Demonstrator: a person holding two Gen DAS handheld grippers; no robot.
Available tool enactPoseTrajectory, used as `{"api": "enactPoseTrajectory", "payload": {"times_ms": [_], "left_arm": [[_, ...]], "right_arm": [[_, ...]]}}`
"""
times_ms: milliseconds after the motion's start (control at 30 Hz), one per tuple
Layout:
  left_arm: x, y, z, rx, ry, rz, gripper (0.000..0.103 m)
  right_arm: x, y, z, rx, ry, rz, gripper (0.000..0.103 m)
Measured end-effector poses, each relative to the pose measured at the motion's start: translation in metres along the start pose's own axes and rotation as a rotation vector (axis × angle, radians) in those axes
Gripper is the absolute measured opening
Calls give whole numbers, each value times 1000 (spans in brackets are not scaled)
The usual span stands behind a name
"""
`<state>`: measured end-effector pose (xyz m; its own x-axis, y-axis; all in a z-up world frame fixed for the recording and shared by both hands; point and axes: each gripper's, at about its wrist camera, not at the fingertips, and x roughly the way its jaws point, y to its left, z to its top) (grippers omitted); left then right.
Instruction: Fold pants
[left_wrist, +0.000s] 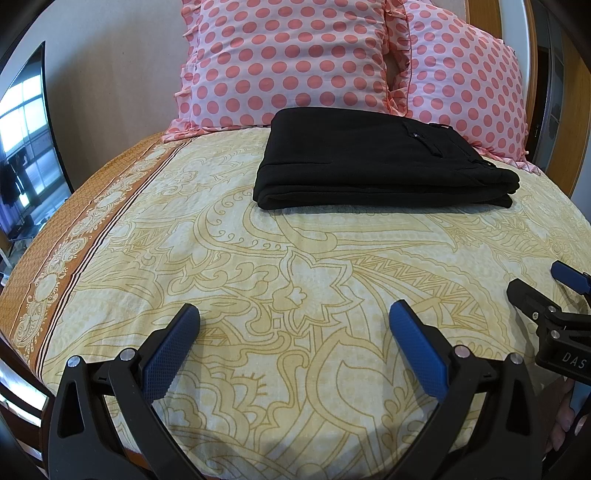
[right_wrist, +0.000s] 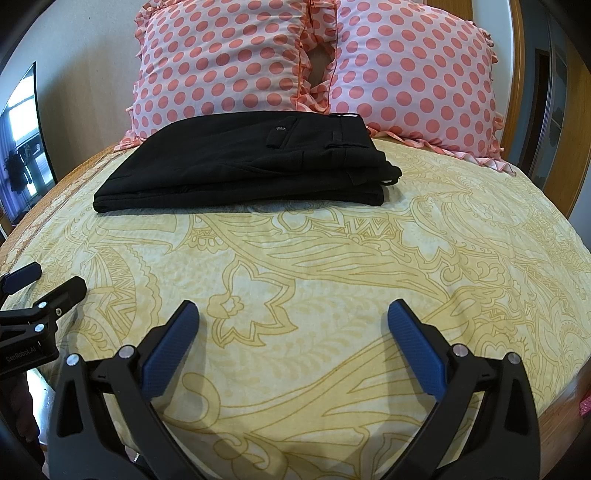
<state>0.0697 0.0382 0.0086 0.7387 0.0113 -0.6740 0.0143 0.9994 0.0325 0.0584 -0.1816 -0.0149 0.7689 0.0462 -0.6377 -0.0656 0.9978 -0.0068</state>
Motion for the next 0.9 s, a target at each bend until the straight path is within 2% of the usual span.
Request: {"api": "enactPoseTrajectory", "payload": {"times_ms": [900], "left_arm": [[1,-1,3,-7,19,1,102]], "right_arm": [[0,0,0,-1,0,0,101]]}}
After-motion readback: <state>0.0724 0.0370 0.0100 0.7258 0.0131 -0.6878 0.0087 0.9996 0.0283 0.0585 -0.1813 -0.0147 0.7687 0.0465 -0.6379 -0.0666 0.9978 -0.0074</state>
